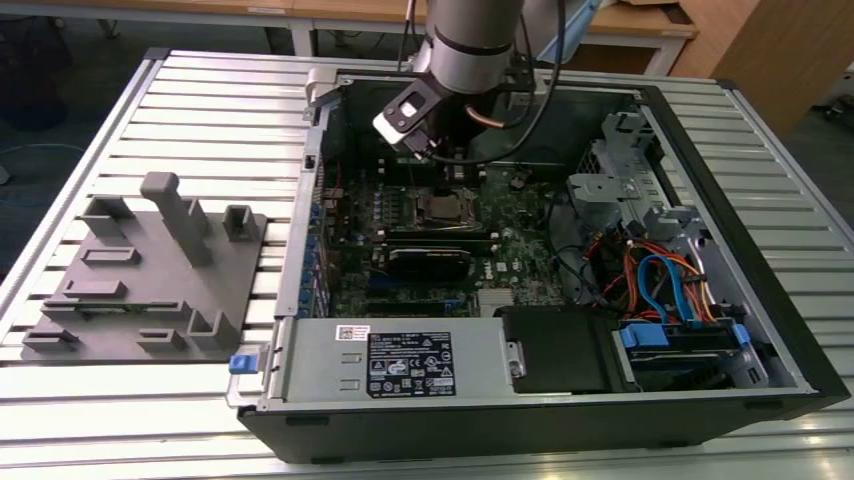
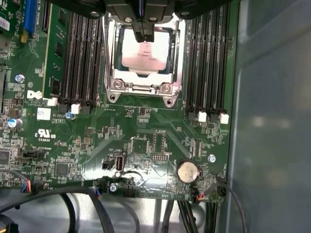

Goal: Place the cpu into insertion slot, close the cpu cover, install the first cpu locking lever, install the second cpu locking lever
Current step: 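Close the cpu cover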

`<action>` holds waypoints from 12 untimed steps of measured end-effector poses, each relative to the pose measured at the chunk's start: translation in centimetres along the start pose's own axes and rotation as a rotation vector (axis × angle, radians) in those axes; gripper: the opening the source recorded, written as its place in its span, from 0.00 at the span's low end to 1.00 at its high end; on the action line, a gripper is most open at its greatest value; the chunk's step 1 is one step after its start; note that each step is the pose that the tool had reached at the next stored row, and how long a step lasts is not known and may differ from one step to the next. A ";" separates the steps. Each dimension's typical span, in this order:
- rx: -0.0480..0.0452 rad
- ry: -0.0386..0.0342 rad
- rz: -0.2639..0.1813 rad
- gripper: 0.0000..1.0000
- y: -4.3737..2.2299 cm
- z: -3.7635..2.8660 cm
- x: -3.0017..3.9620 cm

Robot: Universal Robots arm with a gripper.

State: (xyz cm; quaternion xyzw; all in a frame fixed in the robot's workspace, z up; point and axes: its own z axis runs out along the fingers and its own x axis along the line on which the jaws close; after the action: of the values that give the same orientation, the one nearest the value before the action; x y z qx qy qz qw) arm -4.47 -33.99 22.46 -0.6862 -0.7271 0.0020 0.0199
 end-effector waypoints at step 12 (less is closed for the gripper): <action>-0.0012 0.0000 0.000 0.10 -0.90 0.48 0.04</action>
State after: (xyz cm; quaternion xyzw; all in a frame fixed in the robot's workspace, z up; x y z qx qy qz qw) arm -5.38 -33.99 22.02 -0.6862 -0.7271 0.0016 0.0195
